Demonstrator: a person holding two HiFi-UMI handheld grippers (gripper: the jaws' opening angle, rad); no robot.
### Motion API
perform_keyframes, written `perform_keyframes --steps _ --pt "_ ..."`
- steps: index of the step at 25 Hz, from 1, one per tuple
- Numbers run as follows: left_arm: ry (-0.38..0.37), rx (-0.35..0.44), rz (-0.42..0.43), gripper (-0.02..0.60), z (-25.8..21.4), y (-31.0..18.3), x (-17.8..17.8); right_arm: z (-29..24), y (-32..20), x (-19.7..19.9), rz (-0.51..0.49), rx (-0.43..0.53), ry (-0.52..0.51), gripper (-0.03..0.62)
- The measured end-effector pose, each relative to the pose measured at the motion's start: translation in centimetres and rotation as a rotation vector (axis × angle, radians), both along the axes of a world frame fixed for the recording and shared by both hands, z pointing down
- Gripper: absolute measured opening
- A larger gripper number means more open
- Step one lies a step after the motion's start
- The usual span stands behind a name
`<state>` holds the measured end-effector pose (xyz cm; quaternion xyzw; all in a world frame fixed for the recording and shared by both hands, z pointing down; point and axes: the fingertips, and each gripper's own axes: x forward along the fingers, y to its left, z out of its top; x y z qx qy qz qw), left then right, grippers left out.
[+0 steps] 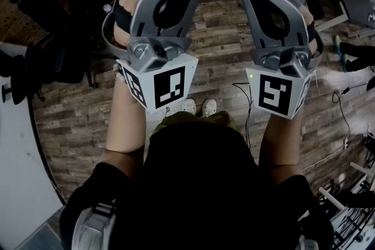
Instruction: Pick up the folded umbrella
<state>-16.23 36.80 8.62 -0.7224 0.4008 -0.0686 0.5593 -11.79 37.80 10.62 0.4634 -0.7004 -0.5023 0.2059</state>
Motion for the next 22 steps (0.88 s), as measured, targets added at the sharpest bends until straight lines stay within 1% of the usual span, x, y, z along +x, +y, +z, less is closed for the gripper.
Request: perform_keyframes --steps 14,22 --pt "0.003 0.004 -0.001 0.012 -0.2 0.0 -1.0 -0.1 0.1 -1.0 -0.008 -0.005 0.006 0.029" --pt "-0.004 0.004 0.005 0.012 -0.3 -0.1 -1.5 0.2 0.1 -1.3 0.006 -0.014 0.008 0.029"
